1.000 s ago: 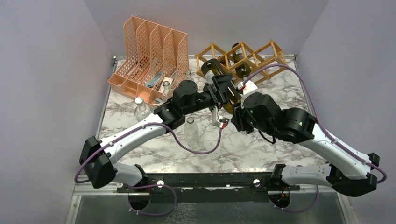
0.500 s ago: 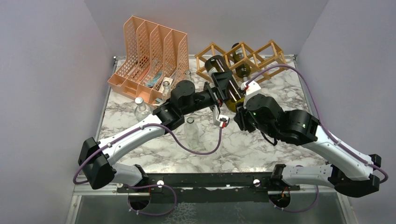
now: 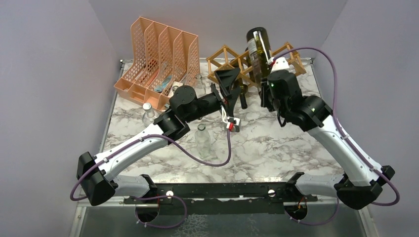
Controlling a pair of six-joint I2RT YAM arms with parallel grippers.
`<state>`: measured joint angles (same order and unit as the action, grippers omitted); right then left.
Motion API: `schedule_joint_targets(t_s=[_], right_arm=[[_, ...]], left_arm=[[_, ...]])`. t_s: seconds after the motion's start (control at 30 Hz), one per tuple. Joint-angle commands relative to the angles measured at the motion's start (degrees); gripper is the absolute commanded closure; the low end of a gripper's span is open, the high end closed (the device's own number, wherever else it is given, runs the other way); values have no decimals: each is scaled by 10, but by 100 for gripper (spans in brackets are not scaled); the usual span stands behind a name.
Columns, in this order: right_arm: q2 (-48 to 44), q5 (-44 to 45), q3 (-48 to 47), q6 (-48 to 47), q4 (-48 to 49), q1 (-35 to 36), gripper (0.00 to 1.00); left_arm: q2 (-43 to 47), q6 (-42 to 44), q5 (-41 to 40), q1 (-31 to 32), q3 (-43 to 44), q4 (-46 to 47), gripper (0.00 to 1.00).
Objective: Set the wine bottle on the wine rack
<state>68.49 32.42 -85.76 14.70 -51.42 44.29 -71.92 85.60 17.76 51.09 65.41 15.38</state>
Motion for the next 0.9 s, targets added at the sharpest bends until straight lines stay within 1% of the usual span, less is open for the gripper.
schedule_joint_targets(t_s=[0.0,0.07,0.13,0.23,0.33,0.4,0.53,0.63,0.77,0.87], right_arm=[[5,-94,10,-28,112,-95,99],[9,-137,33,-28,119,-141,99],[4,-169,60,-28,127,-187,99],[-15,-203,105,-32,139,-242,99],[-29,-227,137,-37,138,-282,99],[-36,-225,158,-38,134,-295,99],[-50,-220,197,-30,119,-308,99],[-71,-220,224,-16,98,-309,99],[-98,-218,271,-6,96,-309,99],[-88,-215,294,7,103,-309,99]], left_arm=[[7,-200,15,1,27,40,1],[6,-260,1,1,26,59,1],[1,-335,-41,1,25,98,1],[-15,-481,-147,1,43,134,1],[-24,-593,-257,1,52,137,1],[-24,-649,-313,1,51,136,1],[0,-707,-357,1,27,134,1],[23,-725,-373,1,14,130,1],[51,-736,-376,1,3,126,1],[74,-738,-357,1,-15,125,1]])
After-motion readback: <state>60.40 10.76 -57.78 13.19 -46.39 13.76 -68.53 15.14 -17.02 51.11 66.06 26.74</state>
